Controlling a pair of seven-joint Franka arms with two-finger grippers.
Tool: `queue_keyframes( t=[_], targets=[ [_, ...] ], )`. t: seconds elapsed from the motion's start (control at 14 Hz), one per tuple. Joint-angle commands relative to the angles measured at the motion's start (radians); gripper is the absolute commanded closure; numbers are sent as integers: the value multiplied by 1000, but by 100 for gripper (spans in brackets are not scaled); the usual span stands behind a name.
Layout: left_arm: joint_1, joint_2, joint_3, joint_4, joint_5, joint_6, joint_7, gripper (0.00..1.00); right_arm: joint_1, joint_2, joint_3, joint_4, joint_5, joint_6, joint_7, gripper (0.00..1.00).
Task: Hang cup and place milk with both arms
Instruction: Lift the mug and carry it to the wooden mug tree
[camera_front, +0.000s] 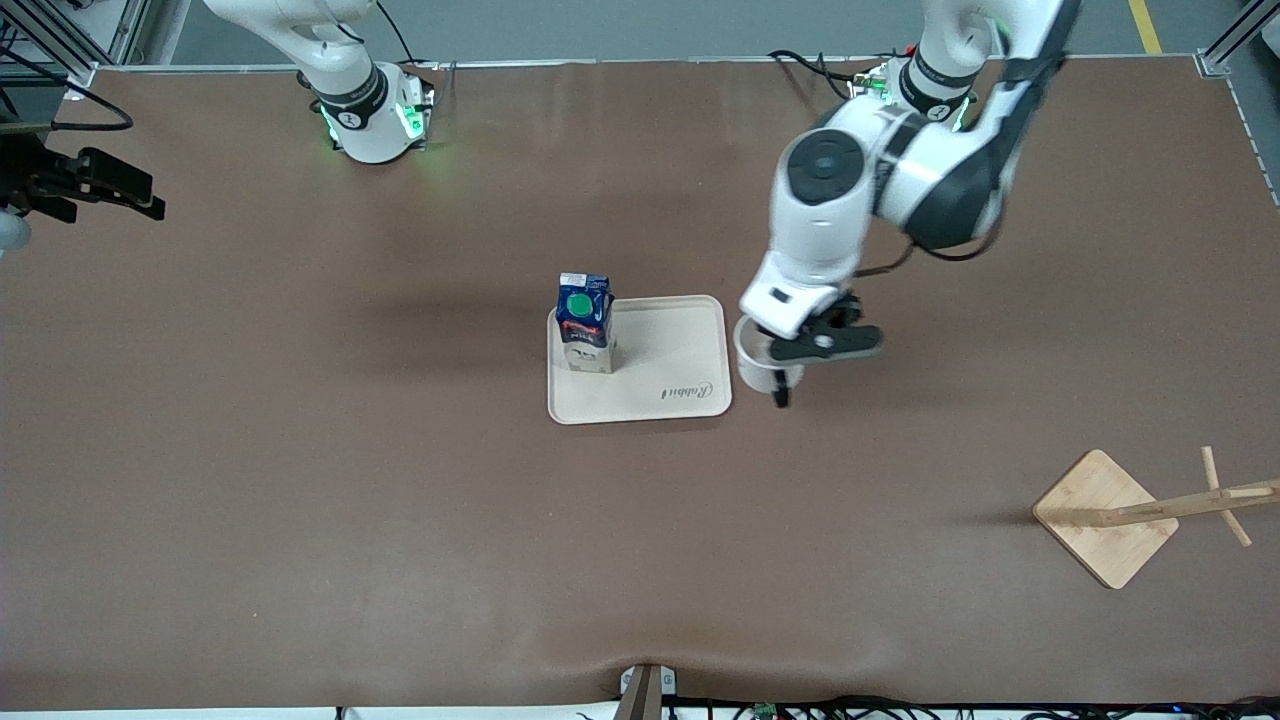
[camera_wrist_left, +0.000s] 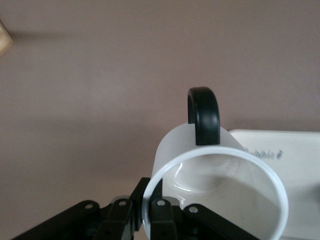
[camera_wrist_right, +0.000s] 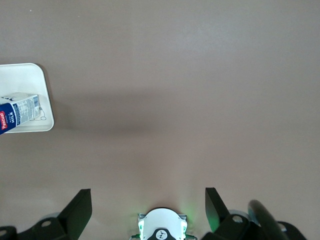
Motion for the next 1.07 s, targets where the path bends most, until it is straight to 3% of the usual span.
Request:
queue_keyframes(
  t=[0.0,0.29,0.64,1.0],
  targets=[
    [113,-47,-8,12,14,-17,104,100,14,4,-24,12,14,0,-8,0],
    [273,-105,-8,45,2,-19,242,100,16,1,-26,2,16,8,-8,0],
    [460,-102,-11,103,-4,-19,426,100,19,-3,-29,-3,16,14,-8,0],
    [644,-84,-8,129,-203,24,636,100,23,-26,-27,-58,16,57,-8,0]
  ],
)
